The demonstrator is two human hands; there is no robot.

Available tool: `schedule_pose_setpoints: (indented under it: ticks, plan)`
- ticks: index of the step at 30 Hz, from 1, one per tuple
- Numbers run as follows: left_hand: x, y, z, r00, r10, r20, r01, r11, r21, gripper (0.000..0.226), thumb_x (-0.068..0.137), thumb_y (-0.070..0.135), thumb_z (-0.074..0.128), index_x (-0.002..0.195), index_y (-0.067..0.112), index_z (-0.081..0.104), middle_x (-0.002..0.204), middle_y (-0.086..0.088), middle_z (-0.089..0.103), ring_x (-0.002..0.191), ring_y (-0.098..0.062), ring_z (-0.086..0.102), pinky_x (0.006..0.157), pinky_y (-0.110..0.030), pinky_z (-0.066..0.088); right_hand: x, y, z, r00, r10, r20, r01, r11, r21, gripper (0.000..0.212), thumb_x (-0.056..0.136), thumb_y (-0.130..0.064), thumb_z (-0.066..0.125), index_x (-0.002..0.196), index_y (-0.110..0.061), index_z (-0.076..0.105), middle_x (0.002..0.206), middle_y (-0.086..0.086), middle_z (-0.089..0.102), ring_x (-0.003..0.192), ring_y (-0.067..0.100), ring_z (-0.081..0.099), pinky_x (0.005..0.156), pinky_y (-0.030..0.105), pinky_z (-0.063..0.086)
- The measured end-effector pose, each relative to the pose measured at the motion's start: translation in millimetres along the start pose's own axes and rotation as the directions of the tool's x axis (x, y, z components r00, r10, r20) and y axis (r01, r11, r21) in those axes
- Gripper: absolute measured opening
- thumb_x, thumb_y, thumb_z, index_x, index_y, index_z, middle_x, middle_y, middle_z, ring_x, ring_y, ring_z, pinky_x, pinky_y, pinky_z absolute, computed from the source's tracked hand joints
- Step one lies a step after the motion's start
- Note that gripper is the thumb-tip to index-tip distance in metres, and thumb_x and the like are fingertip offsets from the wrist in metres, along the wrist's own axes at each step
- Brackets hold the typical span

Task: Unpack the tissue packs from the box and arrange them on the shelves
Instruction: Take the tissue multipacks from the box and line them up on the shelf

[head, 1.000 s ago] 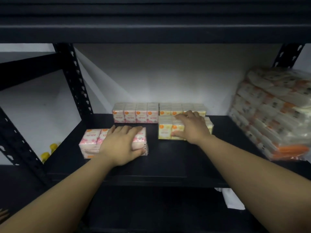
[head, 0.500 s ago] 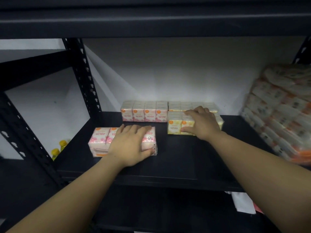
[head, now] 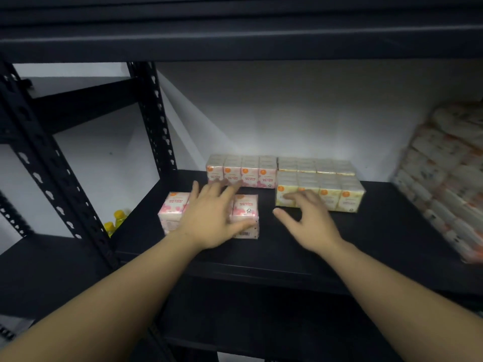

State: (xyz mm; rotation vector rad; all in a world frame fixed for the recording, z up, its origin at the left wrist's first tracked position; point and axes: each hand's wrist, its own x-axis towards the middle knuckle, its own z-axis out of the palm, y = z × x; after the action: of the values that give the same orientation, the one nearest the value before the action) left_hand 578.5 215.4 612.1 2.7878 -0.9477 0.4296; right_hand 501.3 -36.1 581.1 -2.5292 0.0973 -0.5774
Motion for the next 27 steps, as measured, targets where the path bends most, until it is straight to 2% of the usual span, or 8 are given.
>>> schedule_pose_setpoints:
  ticks: [3, 7, 12, 14, 17, 22, 25, 27]
  plan:
    - [-4.6, -22.9, -8.6, 0.986, -0.153, -0.072, 0.151, 0.988, -0.029, 0.089, 0.088, 0.089, 0.031, 0.156, 0.032, 0.039, 0.161, -0.004, 0.043, 0.152, -0.028, 0.033, 0.127, -0.061, 0.013, -5.0, -23.7, 19.5, 0.989, 0.071, 0.13, -0.095, 0.977, 0.192, 0.047, 0.097, -0.057, 0.058, 0.131, -0.025, 0.065, 0.125, -0.01, 0.062, 0.112, 0.006, 0.057, 0.095, 0.027, 0.047]
    - [-17.6, -56.1, -13.1, 0.898, -0.43, -0.095, 0.41, 0.894, -0.179, 0.076, 0.095, 0.073, 0.042, 0.152, 0.023, 0.046, 0.155, -0.012, 0.046, 0.146, -0.033, 0.036, 0.117, -0.055, 0.036, 4.1, -53.3, 34.4, 0.967, 0.19, 0.17, -0.24, 0.905, 0.352, 0.052, 0.097, -0.064, 0.052, 0.127, -0.022, 0.065, 0.111, -0.012, 0.067, 0.1, 0.003, 0.061, 0.076, 0.019, 0.046]
    - [-13.9, -85.0, -6.6, 0.792, -0.595, 0.137, 0.61, 0.759, -0.227, 0.087, 0.09, 0.081, 0.042, 0.147, 0.016, 0.048, 0.142, -0.013, 0.057, 0.128, -0.036, 0.053, 0.104, -0.052, 0.05, 16.6, -72.7, 39.1, 0.941, 0.298, 0.163, -0.338, 0.873, 0.351, 0.052, 0.095, -0.06, 0.061, 0.127, -0.02, 0.062, 0.111, -0.008, 0.064, 0.097, 0.009, 0.061, 0.064, 0.018, 0.042]
    - [-12.7, -83.7, -5.5, 0.795, -0.584, 0.163, 0.6, 0.717, -0.355, 0.083, 0.091, 0.075, 0.053, 0.148, 0.015, 0.047, 0.14, -0.01, 0.06, 0.122, -0.032, 0.06, 0.1, -0.048, 0.054, 19.5, -73.8, 38.6, 0.934, 0.314, 0.172, -0.357, 0.854, 0.378, 0.047, 0.092, -0.054, 0.068, 0.124, -0.02, 0.063, 0.112, -0.007, 0.068, 0.096, 0.009, 0.065, 0.067, 0.022, 0.048]
    - [-13.1, -80.5, -7.0, 0.826, -0.56, 0.062, 0.519, 0.714, -0.47, 0.075, 0.09, 0.058, 0.07, 0.148, 0.015, 0.048, 0.14, -0.007, 0.06, 0.122, -0.028, 0.061, 0.099, -0.044, 0.055, 20.9, -71.7, 34.5, 0.942, 0.301, 0.148, -0.335, 0.842, 0.422, 0.039, 0.089, -0.043, 0.076, 0.119, -0.022, 0.064, 0.107, -0.007, 0.07, 0.093, 0.01, 0.068, 0.073, 0.028, 0.056]
    - [-22.9, -76.2, -5.5, 0.864, -0.502, -0.029, 0.37, 0.674, -0.639, 0.064, 0.082, 0.047, 0.084, 0.133, 0.022, 0.055, 0.121, 0.003, 0.064, 0.103, -0.015, 0.067, 0.08, -0.032, 0.06, 13.1, -58.8, 22.0, 0.967, 0.252, 0.038, -0.244, 0.871, 0.427, 0.042, 0.08, -0.033, 0.088, 0.112, -0.024, 0.062, 0.103, -0.009, 0.067, 0.093, 0.009, 0.066, 0.077, 0.031, 0.059]
    - [-38.3, -70.8, 5.8, 0.884, -0.468, -0.016, 0.35, 0.683, -0.641, 0.073, 0.078, 0.051, 0.087, 0.136, 0.026, 0.051, 0.125, 0.007, 0.059, 0.107, -0.009, 0.063, 0.084, -0.027, 0.058, -5.5, -48.0, 22.6, 0.97, 0.24, 0.037, -0.231, 0.868, 0.439, 0.047, 0.077, -0.031, 0.091, 0.112, -0.025, 0.061, 0.102, -0.013, 0.067, 0.093, 0.004, 0.065, 0.073, 0.02, 0.052]
    - [-48.8, -72.8, 16.2, 0.896, -0.445, -0.013, 0.34, 0.703, -0.625, 0.078, 0.075, 0.051, 0.088, 0.14, 0.031, 0.048, 0.133, 0.007, 0.058, 0.114, -0.009, 0.061, 0.093, -0.031, 0.058, -17.6, -41.0, 28.6, 0.971, 0.23, 0.066, -0.235, 0.871, 0.432, 0.047, 0.077, -0.03, 0.09, 0.113, -0.028, 0.06, 0.103, -0.014, 0.068, 0.094, 0.003, 0.066, 0.077, 0.021, 0.056]
